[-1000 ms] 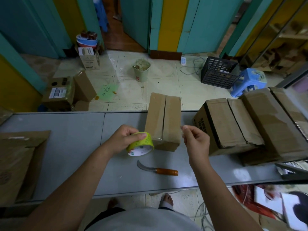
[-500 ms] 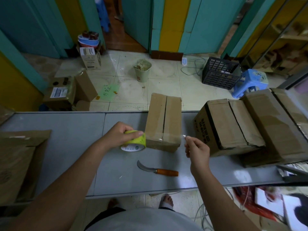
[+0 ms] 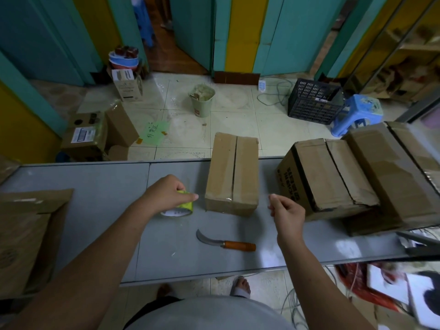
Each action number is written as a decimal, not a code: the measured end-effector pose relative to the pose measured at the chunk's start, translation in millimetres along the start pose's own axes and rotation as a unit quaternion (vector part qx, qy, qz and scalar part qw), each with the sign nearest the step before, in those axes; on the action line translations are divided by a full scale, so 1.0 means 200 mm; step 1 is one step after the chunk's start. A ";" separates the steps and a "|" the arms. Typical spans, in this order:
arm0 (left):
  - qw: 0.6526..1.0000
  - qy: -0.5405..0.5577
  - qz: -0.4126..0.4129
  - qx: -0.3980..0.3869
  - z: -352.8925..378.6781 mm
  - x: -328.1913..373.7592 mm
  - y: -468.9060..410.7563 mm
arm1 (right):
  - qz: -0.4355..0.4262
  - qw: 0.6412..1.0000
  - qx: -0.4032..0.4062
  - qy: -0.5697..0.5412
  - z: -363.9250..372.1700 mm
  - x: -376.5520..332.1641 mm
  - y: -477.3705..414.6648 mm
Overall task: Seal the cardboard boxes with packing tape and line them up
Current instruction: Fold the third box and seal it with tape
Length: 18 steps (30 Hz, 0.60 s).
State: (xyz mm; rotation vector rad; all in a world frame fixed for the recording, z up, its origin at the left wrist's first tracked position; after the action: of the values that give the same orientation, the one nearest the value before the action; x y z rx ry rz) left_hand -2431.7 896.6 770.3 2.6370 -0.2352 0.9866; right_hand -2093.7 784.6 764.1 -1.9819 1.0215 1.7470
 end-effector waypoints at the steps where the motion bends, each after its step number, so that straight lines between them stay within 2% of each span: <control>1: 1.000 -0.024 -0.001 0.005 -0.01 0.00 -0.01 | 0.005 1.000 -0.001 0.006 0.01 0.01 0.00; 4: 0.998 -0.057 -0.006 0.003 -0.03 0.01 -0.05 | 0.022 1.000 -0.007 0.013 0.02 0.04 0.02; 18: 0.997 -0.054 -0.019 -0.042 -0.02 0.01 -0.15 | 0.048 0.999 -0.007 0.010 0.01 0.11 -0.01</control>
State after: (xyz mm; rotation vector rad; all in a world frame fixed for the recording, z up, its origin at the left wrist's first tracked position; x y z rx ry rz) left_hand -2424.6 926.9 767.4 2.6107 -0.2445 0.8061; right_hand -2093.6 780.1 743.3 -1.9933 1.1320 1.7918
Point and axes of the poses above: each hand's wrist, its own y-axis away from the middle knuckle, its own z-axis out of the palm, x = y × z, the point moved 3 cm from there along -y, towards the middle knuckle, and after that the axes turned 7 degrees about x, right-handed, at the moved point
